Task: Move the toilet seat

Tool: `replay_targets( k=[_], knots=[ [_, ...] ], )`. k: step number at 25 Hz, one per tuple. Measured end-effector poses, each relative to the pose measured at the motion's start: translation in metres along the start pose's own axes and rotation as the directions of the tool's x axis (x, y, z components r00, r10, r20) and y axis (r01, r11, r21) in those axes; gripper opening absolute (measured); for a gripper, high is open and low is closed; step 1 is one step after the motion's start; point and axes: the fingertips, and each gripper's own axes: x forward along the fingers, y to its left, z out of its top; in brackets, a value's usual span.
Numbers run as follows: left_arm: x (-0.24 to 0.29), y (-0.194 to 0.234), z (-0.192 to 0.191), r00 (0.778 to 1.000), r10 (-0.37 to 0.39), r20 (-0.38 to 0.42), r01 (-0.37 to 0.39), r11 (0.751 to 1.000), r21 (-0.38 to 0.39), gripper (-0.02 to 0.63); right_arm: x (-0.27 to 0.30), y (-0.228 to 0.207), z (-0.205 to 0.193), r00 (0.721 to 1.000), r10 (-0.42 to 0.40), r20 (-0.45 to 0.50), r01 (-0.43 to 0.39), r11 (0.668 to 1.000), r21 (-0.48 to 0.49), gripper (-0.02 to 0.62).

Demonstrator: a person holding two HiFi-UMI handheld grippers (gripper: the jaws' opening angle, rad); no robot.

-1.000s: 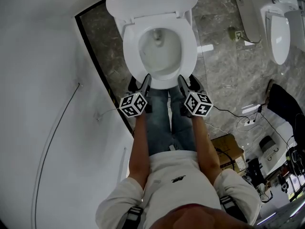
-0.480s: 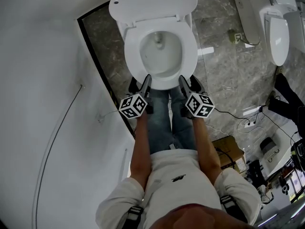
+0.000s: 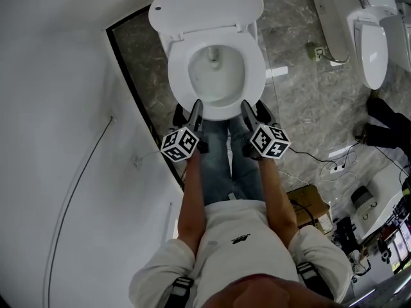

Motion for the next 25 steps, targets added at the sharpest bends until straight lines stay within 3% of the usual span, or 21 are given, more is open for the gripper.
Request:
replay_targets(
  k=[5,10,15,18,21,25],
  knots=[
    [-0.013,-0.014,0.010,0.999,-0.041,0.005,0.040,0.988,0.151,0.356,-0.001,0.004,0.009,1.000,0.004,0.017,-0.005,1.000,0.017,0.268],
    [-0.027,-0.031,0.017,0.995,-0.097,-0.007,0.095,0.954,0.286,0.356,-0.003,0.010,0.017,1.000,0.007,0.029,-0.008,0.999,0.033,0.268],
    [-0.038,-0.047,0.023,0.991,-0.131,-0.031,0.131,0.891,0.434,0.356,-0.002,0.013,0.025,1.000,0.002,0.028,-0.003,0.999,0.041,0.268],
    [-0.044,-0.056,0.020,0.986,-0.148,-0.073,0.164,0.839,0.518,0.356,-0.003,0.017,0.030,0.999,0.004,0.039,-0.006,0.999,0.050,0.268],
    [-0.046,-0.060,0.011,0.984,-0.135,-0.117,0.178,0.781,0.599,0.356,-0.003,0.020,0.036,0.999,0.008,0.054,-0.011,0.998,0.060,0.268],
    [-0.040,-0.060,0.006,0.986,-0.105,-0.128,0.164,0.738,0.654,0.356,-0.002,0.021,0.037,0.999,0.004,0.054,-0.007,0.998,0.063,0.268]
  ],
)
